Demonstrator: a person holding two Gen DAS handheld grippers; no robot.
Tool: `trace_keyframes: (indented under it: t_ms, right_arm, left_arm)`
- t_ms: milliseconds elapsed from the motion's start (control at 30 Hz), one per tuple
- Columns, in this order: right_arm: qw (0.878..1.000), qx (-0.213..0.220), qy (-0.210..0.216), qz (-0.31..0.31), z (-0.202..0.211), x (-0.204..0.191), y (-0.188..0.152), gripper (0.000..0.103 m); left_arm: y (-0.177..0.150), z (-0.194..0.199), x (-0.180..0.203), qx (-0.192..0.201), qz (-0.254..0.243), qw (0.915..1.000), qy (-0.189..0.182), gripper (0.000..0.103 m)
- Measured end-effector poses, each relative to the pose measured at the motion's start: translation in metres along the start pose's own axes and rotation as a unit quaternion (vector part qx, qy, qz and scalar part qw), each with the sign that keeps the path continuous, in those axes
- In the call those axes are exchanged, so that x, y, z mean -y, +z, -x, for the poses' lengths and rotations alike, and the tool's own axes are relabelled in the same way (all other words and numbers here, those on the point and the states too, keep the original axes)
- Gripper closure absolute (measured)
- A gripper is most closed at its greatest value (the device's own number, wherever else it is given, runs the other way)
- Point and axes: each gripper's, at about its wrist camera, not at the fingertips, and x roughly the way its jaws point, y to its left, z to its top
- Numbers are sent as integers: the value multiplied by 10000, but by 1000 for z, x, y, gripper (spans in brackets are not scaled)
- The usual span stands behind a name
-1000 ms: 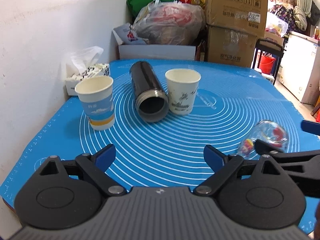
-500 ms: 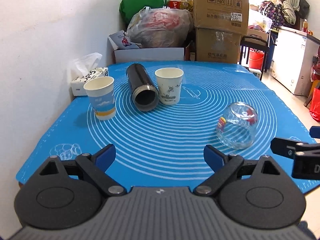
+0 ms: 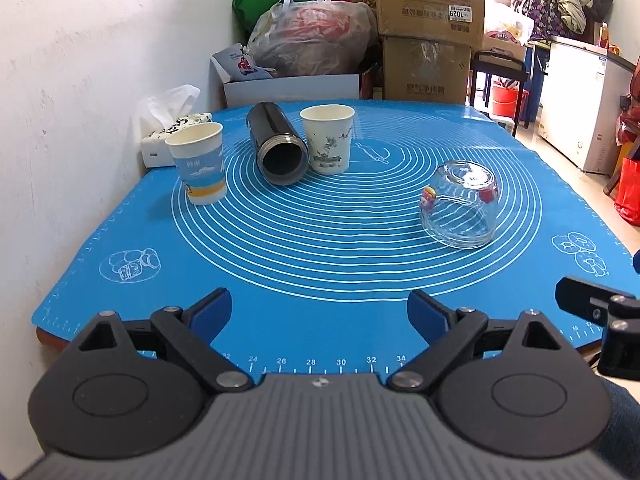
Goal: Flip cup upside down
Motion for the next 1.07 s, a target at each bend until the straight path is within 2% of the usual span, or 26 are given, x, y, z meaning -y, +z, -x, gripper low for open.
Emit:
trace_keyframes:
  t_ms: [200, 1067]
  right_arm:
    - [9999, 103, 13, -138, 4, 5, -3, 0]
    - [9999, 52, 53, -115, 2, 5, -5, 0]
  left_arm:
    - [-1, 1, 1, 57, -13, 10000, 35, 9]
    - [-2, -1, 4, 15, -73, 9999, 69, 9]
